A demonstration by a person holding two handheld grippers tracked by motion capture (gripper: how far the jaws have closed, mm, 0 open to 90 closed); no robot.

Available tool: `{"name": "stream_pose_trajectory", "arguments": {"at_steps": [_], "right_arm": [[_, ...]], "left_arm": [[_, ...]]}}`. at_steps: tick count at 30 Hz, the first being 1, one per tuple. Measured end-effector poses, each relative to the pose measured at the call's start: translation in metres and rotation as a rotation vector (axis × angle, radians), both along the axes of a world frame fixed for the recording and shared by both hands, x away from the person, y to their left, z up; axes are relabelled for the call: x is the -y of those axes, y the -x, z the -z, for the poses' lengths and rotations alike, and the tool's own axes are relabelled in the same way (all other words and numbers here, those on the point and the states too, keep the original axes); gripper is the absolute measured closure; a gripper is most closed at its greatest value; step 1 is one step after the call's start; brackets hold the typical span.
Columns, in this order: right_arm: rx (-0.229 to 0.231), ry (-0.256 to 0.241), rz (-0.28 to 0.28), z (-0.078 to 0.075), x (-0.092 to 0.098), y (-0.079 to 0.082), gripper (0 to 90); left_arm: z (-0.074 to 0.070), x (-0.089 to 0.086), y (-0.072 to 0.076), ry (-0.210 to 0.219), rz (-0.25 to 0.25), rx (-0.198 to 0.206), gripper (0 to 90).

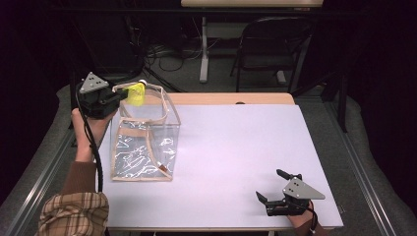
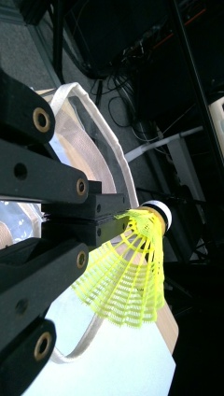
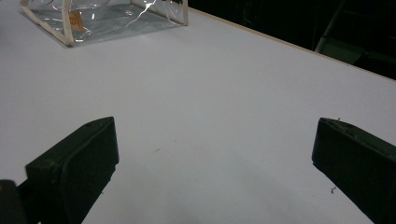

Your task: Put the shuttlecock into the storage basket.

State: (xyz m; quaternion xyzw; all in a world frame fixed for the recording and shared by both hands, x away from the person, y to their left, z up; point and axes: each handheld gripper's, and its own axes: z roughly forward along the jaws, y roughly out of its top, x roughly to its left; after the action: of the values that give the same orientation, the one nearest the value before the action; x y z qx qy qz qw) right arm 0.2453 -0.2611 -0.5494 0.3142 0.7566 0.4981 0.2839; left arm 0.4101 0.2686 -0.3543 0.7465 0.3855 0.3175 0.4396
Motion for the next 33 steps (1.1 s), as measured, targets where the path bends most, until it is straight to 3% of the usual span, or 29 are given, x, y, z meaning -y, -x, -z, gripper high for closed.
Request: {"name": "stream_pose_trajectory", "arguments": {"at_steps": [33], "right_arm": [[0.0,0.002,0.0,0.0,0.0,0.0,0.0]], "left_arm": [[0.017,-0.005,-0.006,-0.001,-0.012,-0.044,89.4]]}}
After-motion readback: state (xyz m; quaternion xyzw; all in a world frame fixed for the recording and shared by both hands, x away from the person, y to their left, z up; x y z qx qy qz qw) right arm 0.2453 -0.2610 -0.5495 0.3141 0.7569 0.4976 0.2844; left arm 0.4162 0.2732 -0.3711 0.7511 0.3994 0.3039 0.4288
